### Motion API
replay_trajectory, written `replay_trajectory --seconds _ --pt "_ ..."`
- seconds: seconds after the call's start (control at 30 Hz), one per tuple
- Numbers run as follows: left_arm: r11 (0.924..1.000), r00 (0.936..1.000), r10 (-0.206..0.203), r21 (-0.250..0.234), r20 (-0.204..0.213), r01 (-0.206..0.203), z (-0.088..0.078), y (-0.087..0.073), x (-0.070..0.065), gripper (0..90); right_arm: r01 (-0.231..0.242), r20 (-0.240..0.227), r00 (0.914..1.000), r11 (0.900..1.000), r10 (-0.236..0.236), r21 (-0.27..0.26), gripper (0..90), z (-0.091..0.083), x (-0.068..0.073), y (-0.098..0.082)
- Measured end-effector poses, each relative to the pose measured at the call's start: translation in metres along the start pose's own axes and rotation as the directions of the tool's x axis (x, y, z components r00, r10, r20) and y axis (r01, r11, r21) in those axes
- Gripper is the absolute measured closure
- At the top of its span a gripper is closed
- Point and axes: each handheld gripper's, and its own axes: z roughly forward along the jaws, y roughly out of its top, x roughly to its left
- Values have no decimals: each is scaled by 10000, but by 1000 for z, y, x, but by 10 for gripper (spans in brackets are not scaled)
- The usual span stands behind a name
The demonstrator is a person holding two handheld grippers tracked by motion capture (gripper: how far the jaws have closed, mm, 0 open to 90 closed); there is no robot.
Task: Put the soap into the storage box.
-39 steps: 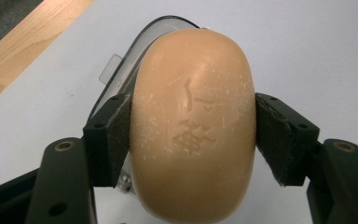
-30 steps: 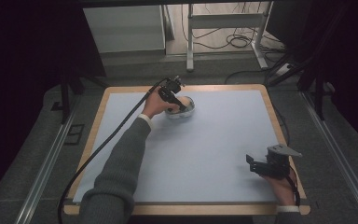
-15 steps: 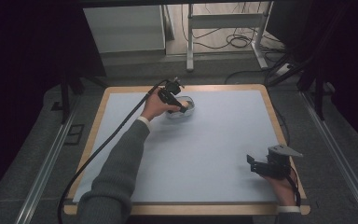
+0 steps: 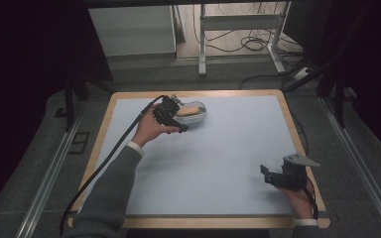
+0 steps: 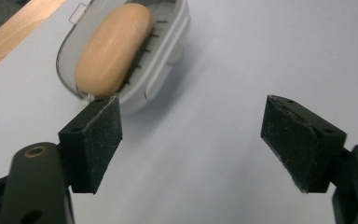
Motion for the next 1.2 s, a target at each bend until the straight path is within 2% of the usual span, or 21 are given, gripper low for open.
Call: replay_trajectory --seconds 0.1,0.23,0.33,0.47,0.57,0.73,0.87,0.93,1.0,1.07,1.2 --pt "9992 9996 -276 -297 17 276 -11 -15 -7 200 18 -37 10000 10000 -19 -52 74 0 2 1" --pt "9980 9995 -299 -545 99 304 -19 -34 -16 200 41 -115 9999 9999 -42 -112 74 -1 4 2" --pt "9973 9996 -287 -670 58 290 -23 -47 -21 197 46 -148 9999 9998 -49 -189 74 -2 5 3" --pt "9928 9982 -509 -1069 306 539 -23 -70 -31 209 18 -163 9999 9998 -22 -189 74 -1 5 3" --pt "9939 9986 -505 -978 155 517 -21 -87 -39 211 26 -158 9999 9999 -29 -164 74 -1 5 2" --pt "9903 9962 -836 -1088 258 860 -23 -113 -46 208 121 -167 9998 9999 -123 -119 74 0 7 2" --pt "9855 9917 -1229 -1131 378 1265 -28 -135 -48 207 114 -112 9999 9999 -115 -91 74 0 7 2" --pt "9844 9903 -1373 -1087 196 1386 -30 -148 -50 206 110 -111 9999 9999 -111 -85 74 0 7 2" --pt "9820 9881 -1538 -1099 65 1536 -31 -155 -50 204 130 -137 9998 9999 -131 -63 74 1 8 2" --pt "9757 9831 -1829 -1206 129 1831 -32 -166 -49 204 174 -125 9998 9998 -175 -60 74 1 8 2" --pt "9747 9797 -2004 -1022 -69 1987 -28 -172 -48 205 216 -139 9997 9997 -217 -62 74 2 9 3"
